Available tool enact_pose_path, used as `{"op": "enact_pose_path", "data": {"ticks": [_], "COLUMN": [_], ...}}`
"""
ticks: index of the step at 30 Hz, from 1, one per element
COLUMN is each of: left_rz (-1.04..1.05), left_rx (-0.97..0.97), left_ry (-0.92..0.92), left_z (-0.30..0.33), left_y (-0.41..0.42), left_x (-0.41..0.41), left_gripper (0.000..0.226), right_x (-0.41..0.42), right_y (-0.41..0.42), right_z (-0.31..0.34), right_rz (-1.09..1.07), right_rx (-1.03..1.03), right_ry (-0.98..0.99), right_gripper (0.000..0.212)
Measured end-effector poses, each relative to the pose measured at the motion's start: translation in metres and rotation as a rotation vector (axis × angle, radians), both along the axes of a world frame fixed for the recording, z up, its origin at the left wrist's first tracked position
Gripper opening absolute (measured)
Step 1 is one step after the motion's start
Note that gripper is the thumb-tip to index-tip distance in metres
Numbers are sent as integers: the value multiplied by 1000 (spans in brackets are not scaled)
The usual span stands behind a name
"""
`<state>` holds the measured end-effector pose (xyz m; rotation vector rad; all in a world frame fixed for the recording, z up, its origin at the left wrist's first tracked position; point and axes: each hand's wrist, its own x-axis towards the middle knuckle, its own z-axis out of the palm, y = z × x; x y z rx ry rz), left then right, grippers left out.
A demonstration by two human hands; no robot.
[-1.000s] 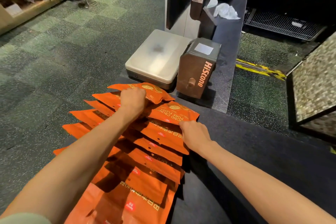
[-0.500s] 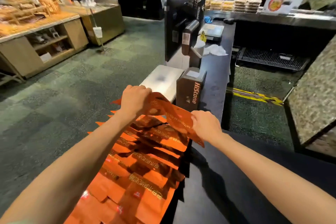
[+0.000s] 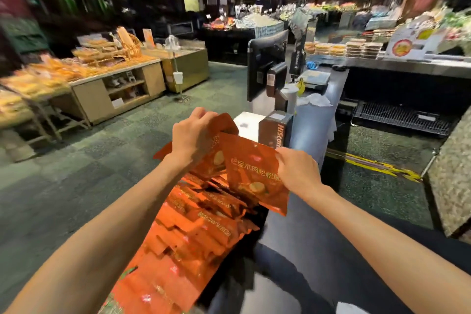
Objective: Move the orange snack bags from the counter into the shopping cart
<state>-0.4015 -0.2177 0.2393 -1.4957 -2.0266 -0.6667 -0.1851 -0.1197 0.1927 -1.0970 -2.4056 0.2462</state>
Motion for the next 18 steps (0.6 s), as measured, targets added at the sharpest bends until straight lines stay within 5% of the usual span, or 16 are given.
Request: {"op": "enact_pose_path", "data": {"ticks": [2, 6, 18], "left_rz": [26, 134, 305], "left_rx": [27, 38, 43], "left_ry": [-25, -49, -171], "left_z": [9, 11, -29], "left_y": [-29, -87, -245], "left_x": [13, 38, 75], "left_gripper": [67, 36, 37], "right_x": [12, 45, 66], "right_y": [-19, -65, -172], "right_z": [9, 18, -1], "right_rz": [25, 77, 254], "right_rx": [35, 119, 55], "right_ry": [6, -6, -66], "right_gripper": [20, 21, 14]}}
